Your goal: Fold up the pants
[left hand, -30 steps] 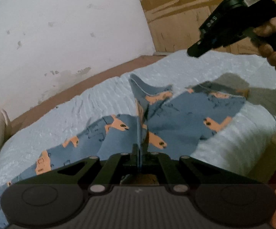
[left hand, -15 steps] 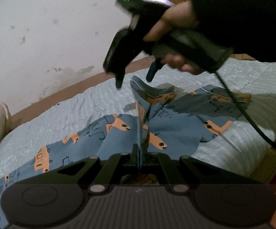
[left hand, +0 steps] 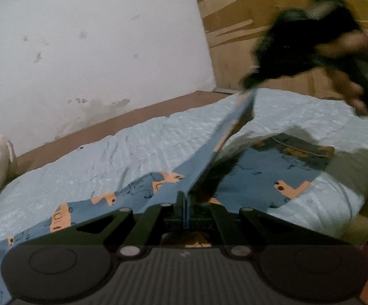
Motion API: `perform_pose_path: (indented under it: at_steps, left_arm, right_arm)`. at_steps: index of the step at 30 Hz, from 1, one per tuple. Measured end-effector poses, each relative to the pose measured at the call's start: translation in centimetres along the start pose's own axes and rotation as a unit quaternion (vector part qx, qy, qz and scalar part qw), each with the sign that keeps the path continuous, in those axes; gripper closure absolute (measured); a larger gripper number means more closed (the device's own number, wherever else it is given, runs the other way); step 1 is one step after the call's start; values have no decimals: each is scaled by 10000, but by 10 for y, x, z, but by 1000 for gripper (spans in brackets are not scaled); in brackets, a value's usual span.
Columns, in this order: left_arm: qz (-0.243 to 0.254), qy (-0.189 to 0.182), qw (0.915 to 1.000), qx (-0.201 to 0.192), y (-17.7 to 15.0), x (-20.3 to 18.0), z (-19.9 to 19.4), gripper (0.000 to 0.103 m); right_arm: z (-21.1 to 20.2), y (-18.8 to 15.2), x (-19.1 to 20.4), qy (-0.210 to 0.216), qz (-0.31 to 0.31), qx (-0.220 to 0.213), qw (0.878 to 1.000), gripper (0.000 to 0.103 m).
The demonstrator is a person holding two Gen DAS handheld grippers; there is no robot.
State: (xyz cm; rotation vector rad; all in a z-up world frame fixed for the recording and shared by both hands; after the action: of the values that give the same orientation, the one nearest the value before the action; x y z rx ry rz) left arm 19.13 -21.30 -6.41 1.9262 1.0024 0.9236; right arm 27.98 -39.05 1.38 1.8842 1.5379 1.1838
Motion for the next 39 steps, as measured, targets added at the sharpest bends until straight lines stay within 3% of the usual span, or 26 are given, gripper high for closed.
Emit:
perform_pose_path:
  at_steps: [3, 5, 9, 13, 17, 21, 23, 24, 25, 31, 34, 35, 36, 37, 39]
  left_arm:
    - [188, -63, 9998, 65, -7, -9, 0, 103]
    - [286, -68, 9994, 188, -16, -14, 4, 103]
    - [352, -72, 9984, 438, -33, -18, 11, 103]
    - [294, -37, 9984, 488, -37, -17, 14, 103]
    - [286, -15, 9984, 481, -38, -18, 13, 103]
    - [268, 9, 9985, 479, -38, -18, 15, 103]
    - [251, 28, 9986, 467, -37, -18, 16, 103]
    - [241, 32, 9987, 448, -36, -18, 15, 103]
    - [235, 35, 9988, 426, -35, -19, 14, 103]
    - [210, 10, 9987, 460, -41, -22, 16, 103]
    - [91, -95, 9989, 459, -44, -20, 16, 100]
    - [-1, -138, 9989, 437, -44, -17, 15, 96]
    - [-135, -163, 9988, 432, -43, -14, 14, 77]
    - [-278, -128, 9986, 425, -41, -9, 13, 45]
    - [-587, 149, 9973, 410, -38, 6, 12, 10]
  right_arm:
    - [-49, -26, -25, -198, 307, -428, 9984, 103]
    - [-65, -52, -39, -350, 513, -495, 9968, 103]
    - [-67, -108, -61, -532, 976, -319, 9933, 103]
    - [-61, -133, -65, -366, 1194, -309, 9917, 101]
    - [-59, -135, -72, -181, 1474, -359, 9883, 77]
    - [-60, -131, -87, -106, 1918, -500, 9801, 60]
    - [-58, -128, -98, -55, 2144, -537, 9753, 68]
    - [-54, -125, -100, -109, 2100, -487, 9764, 78]
    - [-51, -122, -100, -217, 1956, -441, 9794, 95]
    - [-60, -103, -86, -736, 582, -754, 9927, 97]
    - [-50, -122, -95, -915, 586, -460, 9930, 93]
    - [-48, -128, -98, -951, 630, -384, 9927, 90]
    - [-47, -132, -101, -970, 662, -359, 9924, 90]
    - [-47, -133, -100, -968, 662, -394, 9923, 84]
    - [-52, -129, -99, -993, 553, -521, 9922, 67]
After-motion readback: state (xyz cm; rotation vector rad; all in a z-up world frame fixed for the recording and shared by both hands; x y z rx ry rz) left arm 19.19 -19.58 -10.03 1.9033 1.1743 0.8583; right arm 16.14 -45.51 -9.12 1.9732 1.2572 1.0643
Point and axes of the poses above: each gripper's, at about its wrist camera, not at the fingertips, and z roughly the way its jaws point, x to its left, y to its top, the point moved 10 cm from there along z, roughly the way its jaws point, and after that the axes turned 2 degrees about y, right-handed, at the moved point
